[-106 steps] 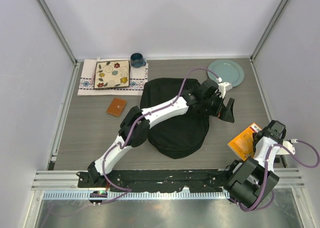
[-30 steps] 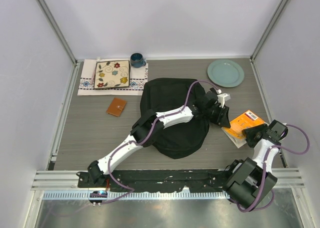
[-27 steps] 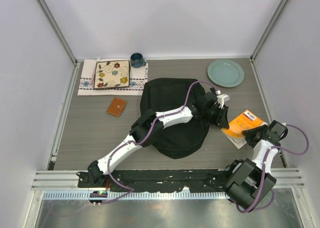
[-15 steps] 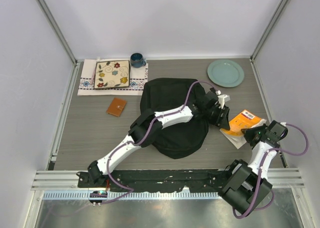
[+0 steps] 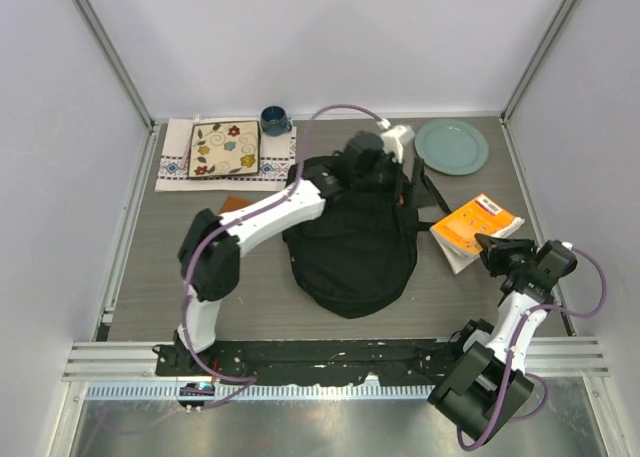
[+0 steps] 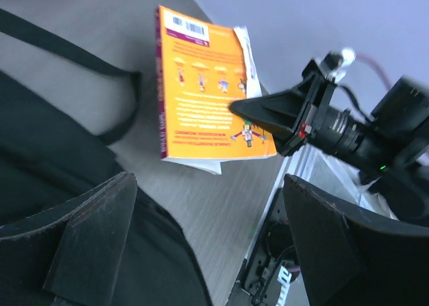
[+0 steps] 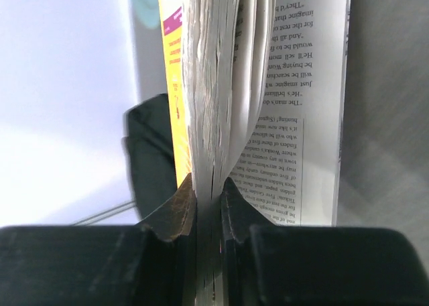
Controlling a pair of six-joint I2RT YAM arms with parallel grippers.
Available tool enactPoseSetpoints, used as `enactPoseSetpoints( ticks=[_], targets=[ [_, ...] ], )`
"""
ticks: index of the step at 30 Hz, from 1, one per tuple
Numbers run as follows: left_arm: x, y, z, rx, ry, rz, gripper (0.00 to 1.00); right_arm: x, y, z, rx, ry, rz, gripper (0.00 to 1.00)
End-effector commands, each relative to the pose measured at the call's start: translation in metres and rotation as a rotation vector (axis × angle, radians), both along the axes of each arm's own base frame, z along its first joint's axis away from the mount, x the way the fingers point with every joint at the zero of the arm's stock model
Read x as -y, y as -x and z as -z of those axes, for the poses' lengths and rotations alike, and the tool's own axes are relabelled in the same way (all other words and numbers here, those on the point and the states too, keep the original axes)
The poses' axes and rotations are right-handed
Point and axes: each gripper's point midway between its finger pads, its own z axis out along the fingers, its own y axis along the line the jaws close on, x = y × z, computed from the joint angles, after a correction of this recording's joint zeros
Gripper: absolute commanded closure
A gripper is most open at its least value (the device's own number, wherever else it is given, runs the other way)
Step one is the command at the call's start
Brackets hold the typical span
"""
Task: Pack the student bag
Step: Pick up the book from the center of the board.
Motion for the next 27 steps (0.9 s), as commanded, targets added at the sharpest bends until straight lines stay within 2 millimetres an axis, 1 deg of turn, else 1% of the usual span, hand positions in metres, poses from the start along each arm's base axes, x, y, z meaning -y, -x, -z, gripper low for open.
enactPoseSetpoints(
  ticks=[1, 2, 3, 4, 5, 6, 7, 8, 9, 11, 12, 13, 14, 15, 17, 19, 20, 21, 23, 25, 26, 27],
  targets=[
    [-0.035, -0.02, -0.044, 0.084, 0.072, -0.093, 0.05, -0.02, -0.028, -0.07, 0.386, -0.134, -0.086, 0.99],
    [-0.041, -0.022, -0.051, 0.092, 0.077, -0.103, 0.05, -0.024, -0.028, -0.08, 0.443, -0.162, -0.1, 0.99],
    [-0.046, -0.021, -0.048, 0.088, 0.064, -0.108, 0.04, -0.023, -0.029, -0.108, 0.58, -0.092, -0.126, 0.99],
    [-0.048, -0.022, -0.047, 0.089, 0.059, -0.11, 0.03, -0.028, -0.027, -0.112, 0.611, -0.175, -0.117, 0.99],
    [-0.051, -0.023, -0.045, 0.084, 0.053, -0.117, 0.03, -0.032, -0.026, -0.124, 0.666, -0.149, -0.153, 0.99],
    [-0.052, -0.024, -0.045, 0.082, 0.053, -0.119, 0.03, -0.036, -0.026, -0.127, 0.67, -0.154, -0.18, 0.99],
    [-0.052, -0.024, -0.045, 0.069, 0.058, -0.122, 0.02, -0.045, -0.028, -0.139, 0.689, -0.139, -0.238, 0.99],
    [-0.051, -0.025, -0.048, 0.066, 0.075, -0.127, 0.01, -0.049, -0.03, -0.143, 0.693, -0.129, -0.273, 0.99],
    [-0.052, -0.024, -0.048, 0.057, 0.086, -0.131, 0.01, -0.055, -0.03, -0.153, 0.713, -0.106, -0.317, 0.99],
    [-0.051, -0.029, -0.053, 0.024, 0.121, -0.164, 0.0, -0.066, -0.028, -0.159, 0.729, -0.083, -0.367, 0.99],
    [-0.053, -0.031, -0.052, 0.011, 0.123, -0.183, 0.0, -0.069, -0.027, -0.162, 0.736, -0.069, -0.381, 0.99],
    [-0.055, -0.033, -0.056, 0.009, 0.136, -0.189, 0.0, -0.072, -0.027, -0.162, 0.732, -0.061, -0.394, 0.99],
    [-0.055, -0.032, -0.06, 0.004, 0.152, -0.186, 0.0, -0.08, -0.028, -0.157, 0.715, -0.05, -0.43, 0.99],
    [-0.055, -0.031, -0.061, 0.0, 0.155, -0.186, 0.0, -0.086, -0.027, -0.161, 0.721, -0.036, -0.463, 0.99],
    [-0.056, -0.032, -0.073, 0.016, 0.188, -0.18, 0.01, -0.101, -0.026, -0.159, 0.715, -0.04, -0.524, 0.99],
    [-0.061, -0.035, -0.079, 0.016, 0.207, -0.195, 0.0, -0.107, -0.027, -0.156, 0.711, -0.037, -0.541, 0.99],
    [-0.064, -0.034, -0.093, 0.04, 0.246, -0.196, 0.0, -0.109, -0.027, -0.155, 0.71, -0.039, -0.548, 0.99],
    [-0.068, -0.034, -0.091, 0.032, 0.25, -0.205, 0.0, -0.114, -0.026, -0.153, 0.709, -0.04, -0.568, 0.99],
    [-0.076, -0.033, -0.099, 0.051, 0.278, -0.209, 0.0, -0.121, -0.025, -0.154, 0.715, -0.04, -0.605, 0.99],
    [-0.082, -0.036, -0.101, 0.055, 0.285, -0.212, 0.0, -0.132, -0.024, -0.156, 0.72, -0.047, -0.655, 0.99],
    [-0.082, -0.037, -0.1, 0.053, 0.287, -0.202, 0.0, -0.136, -0.022, -0.157, 0.73, -0.045, -0.68, 0.99],
    [-0.082, -0.033, -0.1, 0.049, 0.291, -0.172, 0.0, -0.139, -0.021, -0.159, 0.736, -0.047, -0.693, 0.99]
  ],
)
